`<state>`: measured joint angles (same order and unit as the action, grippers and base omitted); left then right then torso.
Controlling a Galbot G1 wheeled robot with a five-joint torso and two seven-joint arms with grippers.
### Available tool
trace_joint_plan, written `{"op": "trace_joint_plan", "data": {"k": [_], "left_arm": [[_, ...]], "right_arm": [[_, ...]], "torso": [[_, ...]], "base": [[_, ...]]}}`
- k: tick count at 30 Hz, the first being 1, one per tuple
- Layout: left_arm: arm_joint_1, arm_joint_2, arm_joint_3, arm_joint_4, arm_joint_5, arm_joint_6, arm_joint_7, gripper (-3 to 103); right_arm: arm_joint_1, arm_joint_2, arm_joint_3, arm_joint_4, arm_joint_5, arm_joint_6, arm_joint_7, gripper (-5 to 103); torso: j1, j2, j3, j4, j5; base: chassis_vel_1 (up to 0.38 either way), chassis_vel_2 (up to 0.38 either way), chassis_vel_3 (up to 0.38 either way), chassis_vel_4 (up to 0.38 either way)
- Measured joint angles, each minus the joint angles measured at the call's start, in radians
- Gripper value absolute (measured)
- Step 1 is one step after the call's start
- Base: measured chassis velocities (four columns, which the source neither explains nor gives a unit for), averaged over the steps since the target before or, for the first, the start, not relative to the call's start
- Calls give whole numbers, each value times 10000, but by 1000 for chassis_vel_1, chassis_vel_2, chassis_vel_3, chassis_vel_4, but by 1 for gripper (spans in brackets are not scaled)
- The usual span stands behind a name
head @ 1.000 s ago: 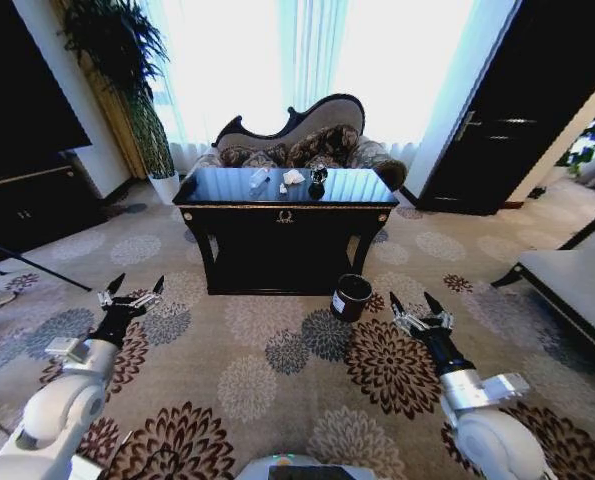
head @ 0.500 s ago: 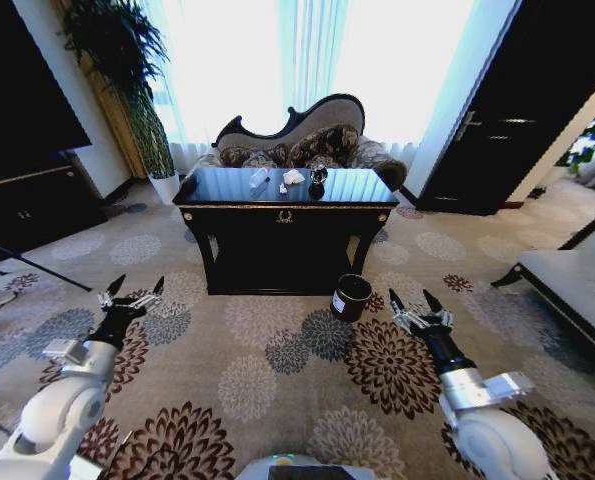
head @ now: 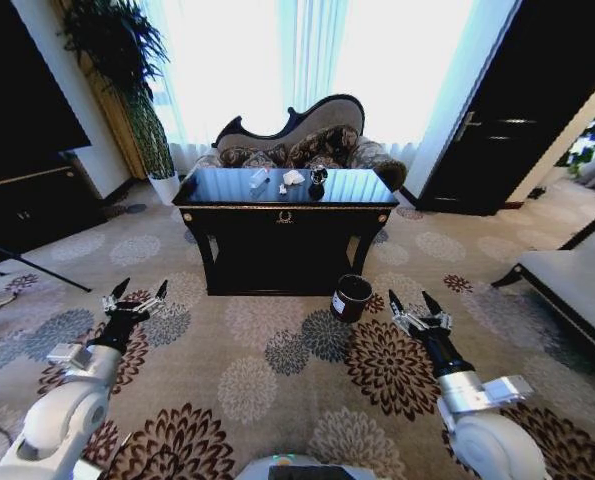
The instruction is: Move to the front of the table and place the trash on the table into the trash bin.
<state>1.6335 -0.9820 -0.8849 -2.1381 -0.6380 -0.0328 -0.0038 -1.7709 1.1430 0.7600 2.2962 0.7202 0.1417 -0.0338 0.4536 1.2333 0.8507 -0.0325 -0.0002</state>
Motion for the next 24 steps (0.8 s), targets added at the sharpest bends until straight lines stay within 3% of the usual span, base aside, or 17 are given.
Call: {"op": "trace_joint_plan", "data": {"k": [24], "left_arm": [[-88,-82,77,43,54,89,-2,99]], "right_arm": [[27,110,-113,-117,-184,13,-119,100]], "torso": [[1,-2,0,0,-1]], "base": [[-219,215,218,-218]]}}
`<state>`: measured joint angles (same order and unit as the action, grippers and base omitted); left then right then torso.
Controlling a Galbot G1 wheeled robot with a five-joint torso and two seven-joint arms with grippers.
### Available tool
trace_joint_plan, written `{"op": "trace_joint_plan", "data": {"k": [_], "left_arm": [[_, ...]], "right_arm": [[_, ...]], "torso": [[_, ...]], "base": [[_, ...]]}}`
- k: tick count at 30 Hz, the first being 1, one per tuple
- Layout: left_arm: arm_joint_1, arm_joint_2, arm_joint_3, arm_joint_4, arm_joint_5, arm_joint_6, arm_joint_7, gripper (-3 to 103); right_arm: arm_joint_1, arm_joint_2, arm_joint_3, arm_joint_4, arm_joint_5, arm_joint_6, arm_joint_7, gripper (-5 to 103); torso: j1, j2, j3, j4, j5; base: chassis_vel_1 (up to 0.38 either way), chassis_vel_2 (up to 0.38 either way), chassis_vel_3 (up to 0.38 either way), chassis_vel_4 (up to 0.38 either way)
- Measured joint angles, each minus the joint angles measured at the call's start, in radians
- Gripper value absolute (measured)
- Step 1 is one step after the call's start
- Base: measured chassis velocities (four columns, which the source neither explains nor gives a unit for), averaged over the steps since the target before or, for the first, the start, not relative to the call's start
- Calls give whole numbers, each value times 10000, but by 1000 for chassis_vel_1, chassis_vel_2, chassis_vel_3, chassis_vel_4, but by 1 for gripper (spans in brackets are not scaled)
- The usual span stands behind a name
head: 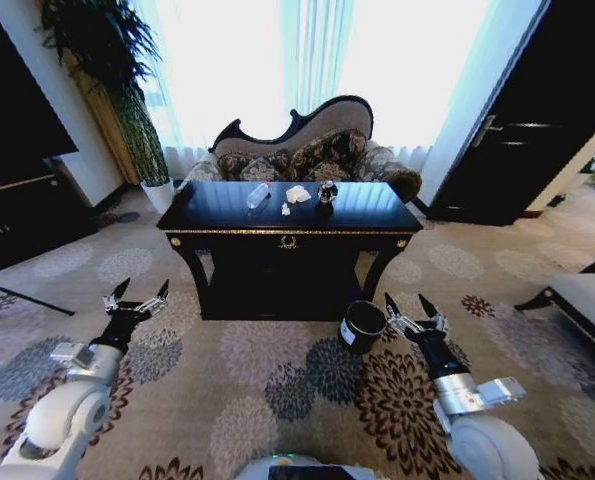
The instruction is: Move to the front of the table and place the trash on the table into the trash bin.
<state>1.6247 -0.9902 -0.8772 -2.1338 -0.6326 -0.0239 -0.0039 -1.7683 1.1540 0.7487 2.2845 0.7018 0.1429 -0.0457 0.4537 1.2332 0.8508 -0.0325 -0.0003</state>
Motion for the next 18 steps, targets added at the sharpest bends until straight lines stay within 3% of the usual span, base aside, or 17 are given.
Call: {"op": "trace_joint_plan", "data": {"k": [18], "left_arm": [[-140,144,-17,74,-150,104,13,98]], "right_arm": [[-33,174,2,0,-18,7,-41,100]], "torso": [[0,1,0,0,-1]], "base": [[-189,199,190,-189]]}}
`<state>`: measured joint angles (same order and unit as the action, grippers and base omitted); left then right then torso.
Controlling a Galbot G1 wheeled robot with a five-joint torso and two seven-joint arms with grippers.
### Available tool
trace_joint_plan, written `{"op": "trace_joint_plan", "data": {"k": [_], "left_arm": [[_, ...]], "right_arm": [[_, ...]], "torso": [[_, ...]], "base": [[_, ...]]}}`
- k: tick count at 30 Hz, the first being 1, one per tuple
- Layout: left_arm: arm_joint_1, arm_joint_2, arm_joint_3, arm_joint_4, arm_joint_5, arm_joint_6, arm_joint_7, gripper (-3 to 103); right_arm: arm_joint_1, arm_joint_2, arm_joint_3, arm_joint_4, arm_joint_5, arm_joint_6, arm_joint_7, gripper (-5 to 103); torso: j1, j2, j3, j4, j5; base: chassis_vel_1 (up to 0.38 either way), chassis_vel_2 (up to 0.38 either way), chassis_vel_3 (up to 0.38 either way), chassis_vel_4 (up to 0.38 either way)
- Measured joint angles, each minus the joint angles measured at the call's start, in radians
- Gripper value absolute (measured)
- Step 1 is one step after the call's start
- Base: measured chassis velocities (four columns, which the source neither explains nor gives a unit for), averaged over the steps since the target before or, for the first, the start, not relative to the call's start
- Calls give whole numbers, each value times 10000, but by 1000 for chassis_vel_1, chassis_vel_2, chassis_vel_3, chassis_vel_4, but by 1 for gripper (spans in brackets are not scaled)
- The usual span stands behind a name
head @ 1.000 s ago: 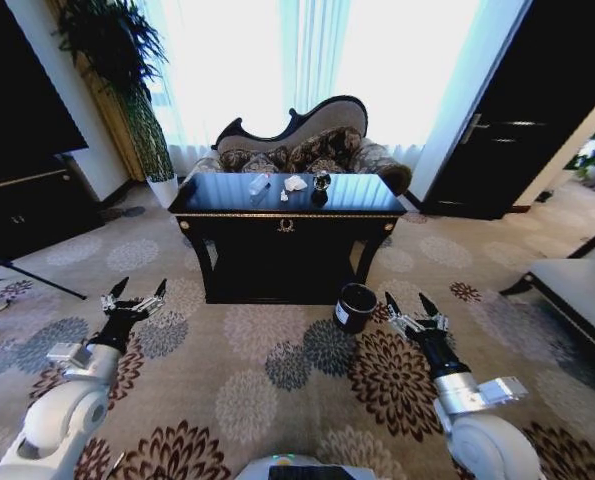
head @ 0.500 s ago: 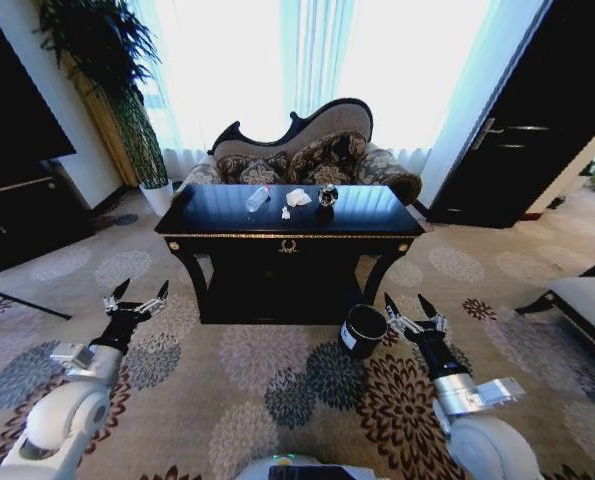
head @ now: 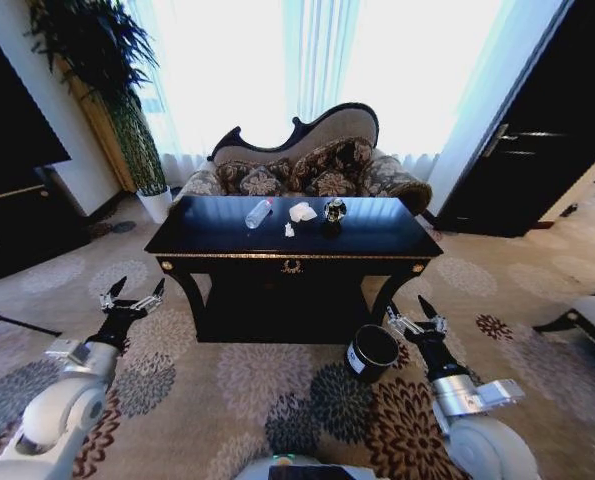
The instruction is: Move to the front of the table and place the trash on the table into the trash bin.
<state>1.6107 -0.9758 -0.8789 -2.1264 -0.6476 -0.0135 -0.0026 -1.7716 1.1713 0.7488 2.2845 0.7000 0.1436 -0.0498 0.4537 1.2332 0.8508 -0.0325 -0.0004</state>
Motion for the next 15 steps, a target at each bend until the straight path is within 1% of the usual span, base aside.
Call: {"op": "trace_joint_plan", "data": {"k": [4,5,7,8,15], "left_arm": [[59,1,29,-56,-31,-10,36,100],[68,3,29,-56,-37,-18,45,103],[73,5,30,-57,-38,-23,50,103],[79,5,30,-55,-37,-34,62,98],[64,-24,106,-35,-22,-44,67,100]], "right_arm": [[15,22,-21,8,-18,0,-9,100],[15,26,-36,17,-19,0,-23,100],[15,32,-49,25,-23,0,-29,100],[16,52,-79,48,-41,0,-36,100],[10,132,-136,55,-129,-7,-40,100]], "torso": [[1,-1,1,1,3],[3,-1,2,1,3],[3,-1,2,1,3],[3,-1,1,0,1],[4,-1,2,1,1]], "base": [[-207,214,216,-212],[-216,220,207,-232],[-231,220,207,-238],[-241,226,224,-208],[-201,199,205,-206]]}}
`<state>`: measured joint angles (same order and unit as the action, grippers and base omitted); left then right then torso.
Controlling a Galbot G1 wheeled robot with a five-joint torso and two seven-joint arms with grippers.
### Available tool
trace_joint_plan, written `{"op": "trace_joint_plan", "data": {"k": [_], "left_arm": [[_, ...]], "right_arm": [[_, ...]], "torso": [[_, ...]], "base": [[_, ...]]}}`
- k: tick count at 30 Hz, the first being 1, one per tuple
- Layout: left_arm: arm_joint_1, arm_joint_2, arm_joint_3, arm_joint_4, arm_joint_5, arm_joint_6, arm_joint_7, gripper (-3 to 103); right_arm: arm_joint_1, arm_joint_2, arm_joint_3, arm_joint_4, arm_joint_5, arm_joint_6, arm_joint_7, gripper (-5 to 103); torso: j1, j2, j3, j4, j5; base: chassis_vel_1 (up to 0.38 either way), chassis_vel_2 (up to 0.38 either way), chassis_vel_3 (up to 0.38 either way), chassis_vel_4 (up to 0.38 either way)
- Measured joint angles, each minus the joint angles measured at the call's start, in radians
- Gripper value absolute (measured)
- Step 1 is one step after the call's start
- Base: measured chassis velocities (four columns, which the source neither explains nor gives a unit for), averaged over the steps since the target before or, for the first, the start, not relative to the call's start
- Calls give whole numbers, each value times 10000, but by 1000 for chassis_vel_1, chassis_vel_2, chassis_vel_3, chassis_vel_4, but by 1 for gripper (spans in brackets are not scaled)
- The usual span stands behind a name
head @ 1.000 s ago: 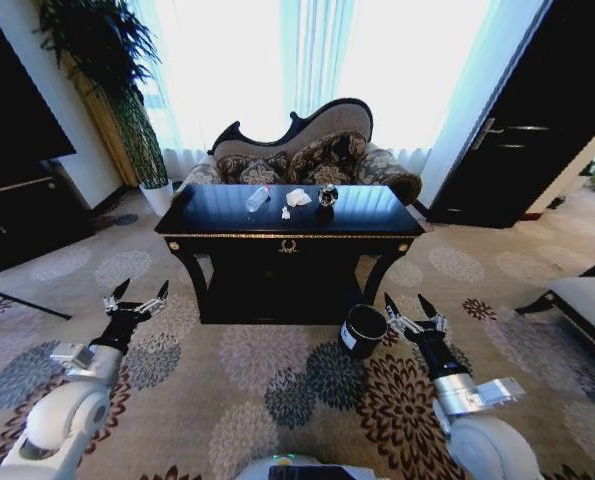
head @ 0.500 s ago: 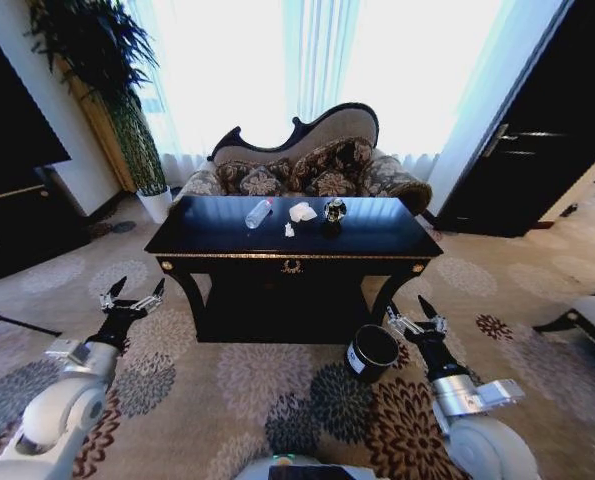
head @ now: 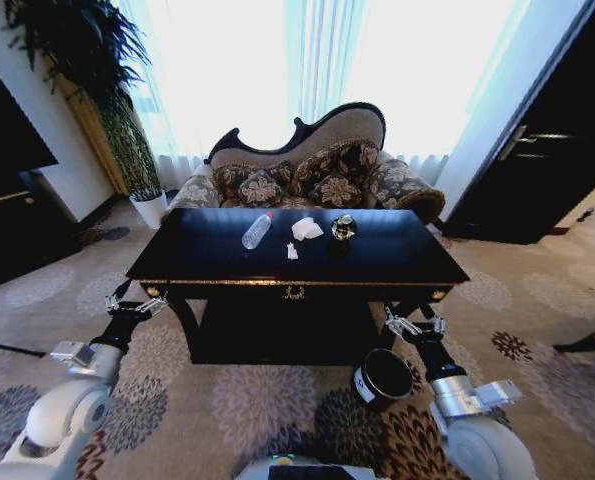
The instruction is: Move to the front of the table and place the trash on the table into the trash bin.
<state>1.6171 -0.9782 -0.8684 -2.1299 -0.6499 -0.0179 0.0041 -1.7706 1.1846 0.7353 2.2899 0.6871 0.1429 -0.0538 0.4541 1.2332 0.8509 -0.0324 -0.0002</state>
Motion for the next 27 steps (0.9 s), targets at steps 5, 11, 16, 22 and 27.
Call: {"op": "trace_joint_plan", "data": {"k": [5,11,16,22,27], "left_arm": [[29,37,135,3,78,-18,0,100],[-54,198,374,-40,180,137,-89,100],[-303,705,684,55,-17,474,-92,100],[-1103,1680,1768,-84,-942,1031,-113,100],[-2608,2511,3631,307,-1270,1246,-348,100]], "right_arm": [[-40,47,-43,47,-61,-36,5,100],[49,171,-277,87,-81,-62,240,100],[63,290,-481,137,105,-70,303,100],[234,83,-987,-67,-152,-82,215,100],[94,273,-961,-48,-169,-68,189,100]], "torso": [[-2,1,-2,-2,-1],[0,0,0,1,1],[8,-3,3,-2,-2],[-12,3,-4,5,2],[-9,4,-3,-5,1]], "base": [[-202,196,200,-187],[-182,179,180,-179],[-94,85,102,-94],[0,0,0,0],[0,0,0,0]]}}
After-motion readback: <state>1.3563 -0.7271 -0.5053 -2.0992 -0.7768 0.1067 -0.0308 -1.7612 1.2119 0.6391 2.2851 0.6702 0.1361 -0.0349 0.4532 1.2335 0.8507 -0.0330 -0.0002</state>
